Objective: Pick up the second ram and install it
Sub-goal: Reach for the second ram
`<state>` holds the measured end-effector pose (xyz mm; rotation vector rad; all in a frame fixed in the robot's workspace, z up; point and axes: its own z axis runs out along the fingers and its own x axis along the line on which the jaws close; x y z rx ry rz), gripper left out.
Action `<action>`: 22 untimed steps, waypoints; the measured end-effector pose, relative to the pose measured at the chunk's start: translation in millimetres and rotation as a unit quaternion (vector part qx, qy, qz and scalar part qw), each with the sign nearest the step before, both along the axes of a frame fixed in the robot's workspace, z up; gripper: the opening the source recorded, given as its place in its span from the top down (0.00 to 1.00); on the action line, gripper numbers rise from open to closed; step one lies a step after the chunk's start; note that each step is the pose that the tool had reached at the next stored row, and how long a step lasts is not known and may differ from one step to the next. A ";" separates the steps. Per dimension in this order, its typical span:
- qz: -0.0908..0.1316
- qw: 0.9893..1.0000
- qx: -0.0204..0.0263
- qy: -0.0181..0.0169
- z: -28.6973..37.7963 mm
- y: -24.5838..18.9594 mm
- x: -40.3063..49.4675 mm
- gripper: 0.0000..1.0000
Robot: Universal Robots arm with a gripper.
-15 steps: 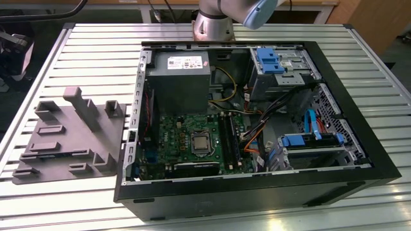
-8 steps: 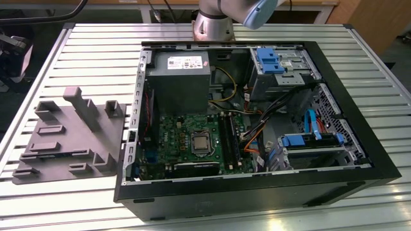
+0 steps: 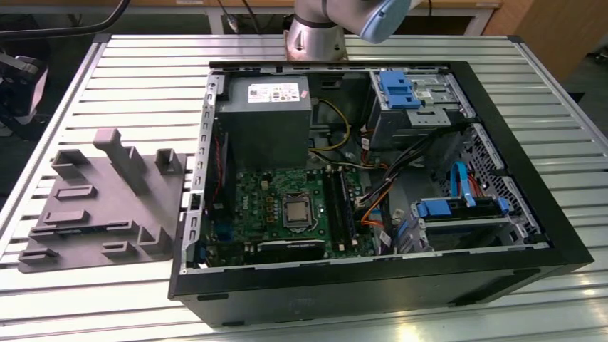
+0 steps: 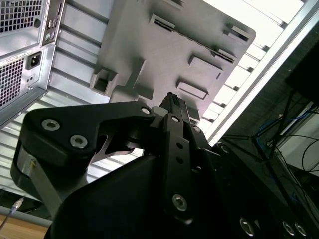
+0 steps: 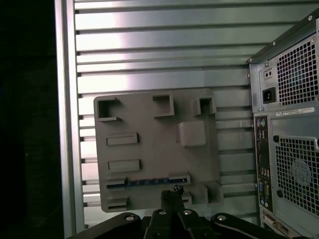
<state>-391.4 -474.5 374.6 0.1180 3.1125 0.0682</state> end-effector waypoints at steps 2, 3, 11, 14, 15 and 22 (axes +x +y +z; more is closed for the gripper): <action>0.000 1.000 0.000 0.000 -0.5 -0.5 -0.3 0.89; 0.000 1.000 0.000 0.000 -0.6 -0.7 -0.3 0.89; 0.000 1.000 0.000 0.000 -2.9 -2.4 -1.2 0.89; 0.000 1.000 0.000 0.000 -3.9 -2.8 -1.5 0.89; 0.000 1.000 0.000 0.000 -4.3 -2.9 -1.6 0.89; 0.000 1.000 0.000 0.000 -6.3 -3.7 -1.9 0.89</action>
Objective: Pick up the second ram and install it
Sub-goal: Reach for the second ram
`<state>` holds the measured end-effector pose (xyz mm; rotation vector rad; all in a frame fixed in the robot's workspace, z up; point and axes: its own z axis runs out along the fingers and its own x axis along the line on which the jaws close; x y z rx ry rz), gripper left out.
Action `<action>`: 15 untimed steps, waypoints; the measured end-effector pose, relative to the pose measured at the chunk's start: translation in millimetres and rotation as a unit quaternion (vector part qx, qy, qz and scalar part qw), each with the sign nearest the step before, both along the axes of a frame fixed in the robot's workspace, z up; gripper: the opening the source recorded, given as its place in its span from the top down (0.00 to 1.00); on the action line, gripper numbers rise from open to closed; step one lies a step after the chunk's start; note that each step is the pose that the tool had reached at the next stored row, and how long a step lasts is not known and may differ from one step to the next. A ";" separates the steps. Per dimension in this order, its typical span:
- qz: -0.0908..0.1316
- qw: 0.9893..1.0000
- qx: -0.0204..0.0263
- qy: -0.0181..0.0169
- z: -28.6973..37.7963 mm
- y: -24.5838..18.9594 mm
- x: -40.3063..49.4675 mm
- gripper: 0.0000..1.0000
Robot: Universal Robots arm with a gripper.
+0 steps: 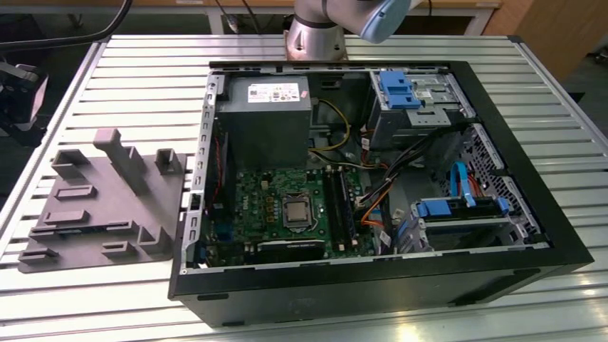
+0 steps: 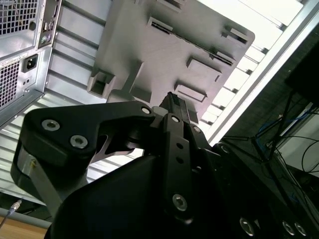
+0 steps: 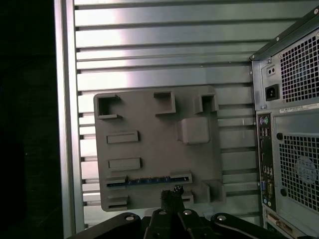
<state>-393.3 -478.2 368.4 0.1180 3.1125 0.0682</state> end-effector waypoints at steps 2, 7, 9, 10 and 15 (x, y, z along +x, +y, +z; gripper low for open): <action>0.000 1.000 0.000 0.000 -0.6 -0.2 -0.1 0.89; 0.000 1.000 0.000 0.000 -2.2 -0.5 -0.3 0.89; 0.000 1.000 0.000 0.000 -2.8 -0.5 -0.3 0.89; 0.000 1.000 0.000 0.000 -3.0 -0.6 -0.4 0.89; 0.000 1.000 0.000 0.000 -5.0 -0.7 -0.5 0.89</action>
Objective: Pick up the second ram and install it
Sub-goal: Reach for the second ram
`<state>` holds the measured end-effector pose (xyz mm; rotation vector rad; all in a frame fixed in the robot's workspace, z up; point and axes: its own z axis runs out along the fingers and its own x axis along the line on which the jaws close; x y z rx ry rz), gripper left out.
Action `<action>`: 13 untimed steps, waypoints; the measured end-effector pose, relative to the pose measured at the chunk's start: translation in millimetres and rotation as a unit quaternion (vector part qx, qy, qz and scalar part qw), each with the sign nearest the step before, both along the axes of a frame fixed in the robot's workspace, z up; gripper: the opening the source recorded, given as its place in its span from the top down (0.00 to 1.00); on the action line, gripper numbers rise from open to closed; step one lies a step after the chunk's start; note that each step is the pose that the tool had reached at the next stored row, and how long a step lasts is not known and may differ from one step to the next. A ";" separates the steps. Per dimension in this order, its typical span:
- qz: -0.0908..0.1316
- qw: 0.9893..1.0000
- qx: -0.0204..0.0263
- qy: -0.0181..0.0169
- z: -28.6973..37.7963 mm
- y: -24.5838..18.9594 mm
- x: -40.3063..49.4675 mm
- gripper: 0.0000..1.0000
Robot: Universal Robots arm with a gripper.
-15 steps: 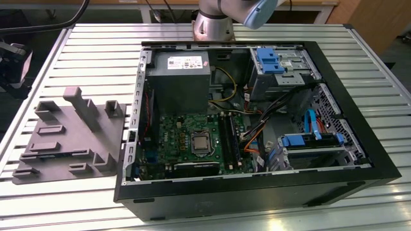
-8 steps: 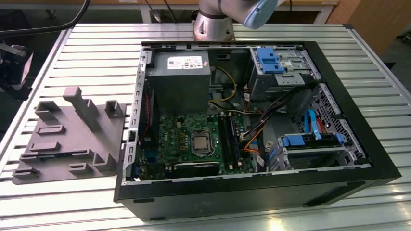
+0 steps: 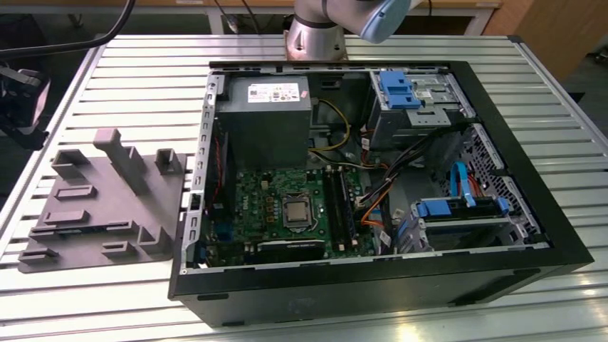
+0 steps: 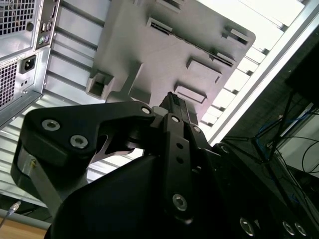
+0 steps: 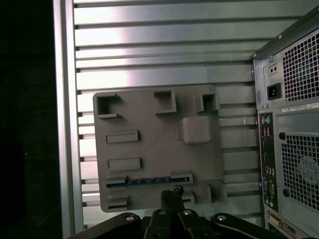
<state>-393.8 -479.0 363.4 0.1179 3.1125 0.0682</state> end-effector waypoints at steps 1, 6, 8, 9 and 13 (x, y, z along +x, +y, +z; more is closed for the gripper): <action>0.000 1.000 0.000 0.000 -0.5 0.0 0.0 0.89; 0.000 1.000 0.000 0.000 -2.4 -0.1 -0.4 0.89; 0.000 1.000 0.000 0.000 -3.0 -0.2 -0.5 0.89; 0.000 1.000 0.000 0.000 -3.4 -0.2 -0.6 0.89; 0.000 1.000 0.000 0.000 -4.7 -0.3 -0.7 0.89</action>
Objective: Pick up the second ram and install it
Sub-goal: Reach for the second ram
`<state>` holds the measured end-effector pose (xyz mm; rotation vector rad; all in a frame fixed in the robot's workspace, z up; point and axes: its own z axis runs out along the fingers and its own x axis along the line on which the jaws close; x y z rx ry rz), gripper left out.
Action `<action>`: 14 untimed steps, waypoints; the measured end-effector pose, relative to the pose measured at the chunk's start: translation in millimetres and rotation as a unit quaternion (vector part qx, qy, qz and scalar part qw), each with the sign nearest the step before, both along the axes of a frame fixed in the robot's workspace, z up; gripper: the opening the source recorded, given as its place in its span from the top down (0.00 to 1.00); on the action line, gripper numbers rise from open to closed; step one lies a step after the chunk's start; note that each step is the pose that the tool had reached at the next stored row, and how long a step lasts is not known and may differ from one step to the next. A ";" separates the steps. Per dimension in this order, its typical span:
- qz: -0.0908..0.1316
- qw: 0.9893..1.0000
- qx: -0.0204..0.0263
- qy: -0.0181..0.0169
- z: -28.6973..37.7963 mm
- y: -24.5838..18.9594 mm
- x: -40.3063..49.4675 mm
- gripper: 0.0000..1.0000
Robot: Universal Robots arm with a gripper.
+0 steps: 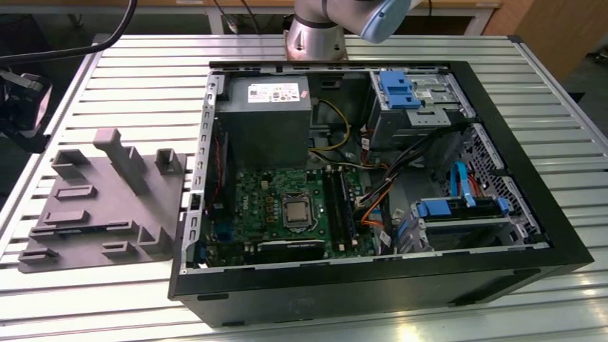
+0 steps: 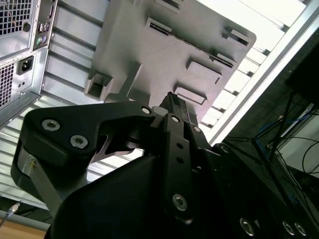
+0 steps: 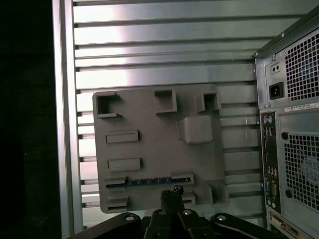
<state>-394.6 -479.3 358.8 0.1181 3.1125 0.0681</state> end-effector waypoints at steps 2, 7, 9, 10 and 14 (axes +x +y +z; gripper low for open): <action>0.000 1.000 0.000 0.000 -0.7 -0.1 -0.1 0.89; 0.000 1.000 0.000 0.000 -2.5 -0.4 -0.5 0.89; 0.000 1.000 0.000 0.000 -3.9 -0.6 -0.9 0.89; 0.000 1.000 0.000 0.000 -4.5 -0.7 -1.1 0.89; 0.000 1.000 0.000 0.000 -7.2 -1.2 -2.2 0.89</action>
